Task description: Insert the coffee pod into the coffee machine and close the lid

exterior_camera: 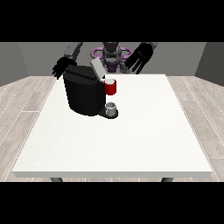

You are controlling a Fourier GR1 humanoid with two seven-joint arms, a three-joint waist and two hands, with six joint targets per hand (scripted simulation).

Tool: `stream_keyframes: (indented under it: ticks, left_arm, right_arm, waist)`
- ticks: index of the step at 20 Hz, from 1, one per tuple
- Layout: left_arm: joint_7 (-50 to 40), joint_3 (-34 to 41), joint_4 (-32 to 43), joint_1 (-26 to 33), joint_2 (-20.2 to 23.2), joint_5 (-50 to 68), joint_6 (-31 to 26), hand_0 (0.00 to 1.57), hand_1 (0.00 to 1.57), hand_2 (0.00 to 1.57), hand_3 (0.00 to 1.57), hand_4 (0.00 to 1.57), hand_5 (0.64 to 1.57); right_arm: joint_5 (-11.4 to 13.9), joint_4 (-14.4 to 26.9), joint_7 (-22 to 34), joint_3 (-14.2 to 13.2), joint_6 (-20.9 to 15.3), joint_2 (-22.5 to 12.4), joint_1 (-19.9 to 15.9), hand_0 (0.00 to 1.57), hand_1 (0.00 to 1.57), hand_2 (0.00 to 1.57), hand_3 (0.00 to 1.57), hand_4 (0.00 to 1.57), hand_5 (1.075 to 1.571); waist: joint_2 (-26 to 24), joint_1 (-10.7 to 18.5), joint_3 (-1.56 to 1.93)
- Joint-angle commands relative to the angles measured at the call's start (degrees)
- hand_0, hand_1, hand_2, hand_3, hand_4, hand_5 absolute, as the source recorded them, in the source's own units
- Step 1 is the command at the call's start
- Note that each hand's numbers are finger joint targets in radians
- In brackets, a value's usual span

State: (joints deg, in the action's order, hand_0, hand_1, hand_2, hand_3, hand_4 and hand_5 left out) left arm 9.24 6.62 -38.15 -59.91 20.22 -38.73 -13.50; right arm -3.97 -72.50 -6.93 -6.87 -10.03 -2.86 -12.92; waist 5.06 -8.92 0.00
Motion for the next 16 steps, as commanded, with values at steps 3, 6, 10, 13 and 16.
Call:
stream_keyframes:
  ticks: [3,6,10,13,16]
  left_arm:
    - [2.3,9.9,-0.4,7.2,-6.6,12.0,1.4,0.0,0.0,0.0,0.0,0.25,1.571]
    - [4.4,11.5,-0.8,12.8,-11.3,15.7,1.2,0.0,0.0,0.0,0.0,0.0,1.571]
    - [4.9,13.0,-1.8,18.2,-11.9,19.2,-2.0,0.0,0.0,0.0,0.0,0.0,1.571]
    - [4.8,15.4,-1.5,22.6,-12.4,21.6,-0.8,0.0,0.0,0.0,0.0,0.14,1.571]
    - [3.6,13.6,-2.5,25.3,-15.4,21.6,-1.5,0.0,0.0,0.0,0.0,0.09,1.571]
  right_arm:
    - [-0.5,-0.3,1.2,-0.8,0.0,-0.5,4.8,0.0,0.0,0.0,0.0,0.43,1.571]
    - [-1.2,-0.4,2.3,-1.9,-0.7,-0.6,6.5,0.0,0.0,0.0,0.0,0.37,1.571]
    - [0.1,-1.4,1.3,-1.6,0.4,-2.8,9.4,0.0,0.0,0.0,0.0,0.49,1.571]
    - [0.8,-5.0,2.5,1.4,3.9,-3.8,11.4,0.0,0.0,0.0,0.0,0.37,1.571]
    - [-1.1,-7.2,7.4,1.2,4.3,-4.0,6.8,0.0,0.0,0.0,0.0,0.37,1.571]
  waist:
    - [-7.4,3.7,-0.12]
    - [-11.6,6.0,-0.07]
    - [-16.4,8.8,-0.03]
    - [-18.5,7.9,-0.06]
    - [-20.8,10.9,-0.03]
